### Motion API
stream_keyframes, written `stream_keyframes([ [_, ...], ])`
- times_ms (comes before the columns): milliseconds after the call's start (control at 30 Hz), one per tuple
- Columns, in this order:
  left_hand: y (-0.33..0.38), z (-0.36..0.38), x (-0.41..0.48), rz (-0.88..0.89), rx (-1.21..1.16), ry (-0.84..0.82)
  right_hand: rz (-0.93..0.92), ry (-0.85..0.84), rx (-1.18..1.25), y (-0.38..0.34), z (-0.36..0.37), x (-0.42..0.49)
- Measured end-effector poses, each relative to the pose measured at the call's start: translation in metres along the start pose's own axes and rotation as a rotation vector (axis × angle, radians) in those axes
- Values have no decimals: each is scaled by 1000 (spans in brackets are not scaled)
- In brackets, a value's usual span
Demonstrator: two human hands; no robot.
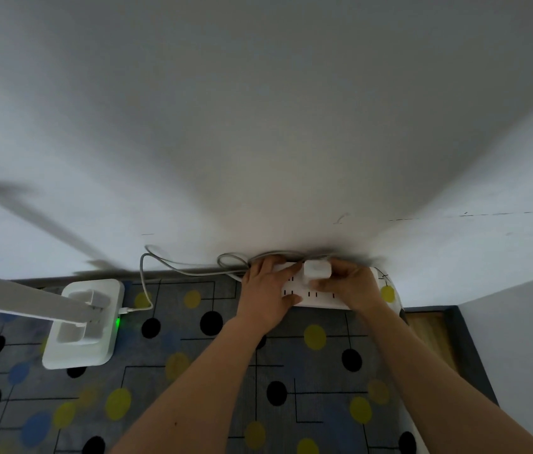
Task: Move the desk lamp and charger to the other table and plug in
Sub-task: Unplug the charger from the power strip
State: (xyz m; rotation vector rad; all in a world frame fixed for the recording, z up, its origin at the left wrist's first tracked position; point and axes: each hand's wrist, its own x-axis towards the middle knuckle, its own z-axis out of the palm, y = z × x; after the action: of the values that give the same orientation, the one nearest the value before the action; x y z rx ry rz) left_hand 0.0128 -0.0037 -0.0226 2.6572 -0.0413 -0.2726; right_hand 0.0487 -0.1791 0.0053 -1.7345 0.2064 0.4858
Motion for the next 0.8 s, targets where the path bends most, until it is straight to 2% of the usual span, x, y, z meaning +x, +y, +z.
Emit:
stream_keyframes([
  [67, 1, -1, 0, -5, 4, -6, 64, -102, 258, -7, -7, 1],
  [100, 1, -2, -1, -8, 3, -2, 68, -148, 292, -8, -7, 1],
  [200, 3, -2, -2, 12, -5, 3, 56, -127, 176, -3, -1, -2],
  [433, 0, -6, -4, 43, 6, -31, 73, -62, 132, -4, -2, -5],
  [567, -8, -12, -15, 77, -100, -76, 82, -37, 61, -1, 0, -21],
  [800, -21, -27, -42, -44, -219, 129, 46, -143, -98, 2, 24, -51],
])
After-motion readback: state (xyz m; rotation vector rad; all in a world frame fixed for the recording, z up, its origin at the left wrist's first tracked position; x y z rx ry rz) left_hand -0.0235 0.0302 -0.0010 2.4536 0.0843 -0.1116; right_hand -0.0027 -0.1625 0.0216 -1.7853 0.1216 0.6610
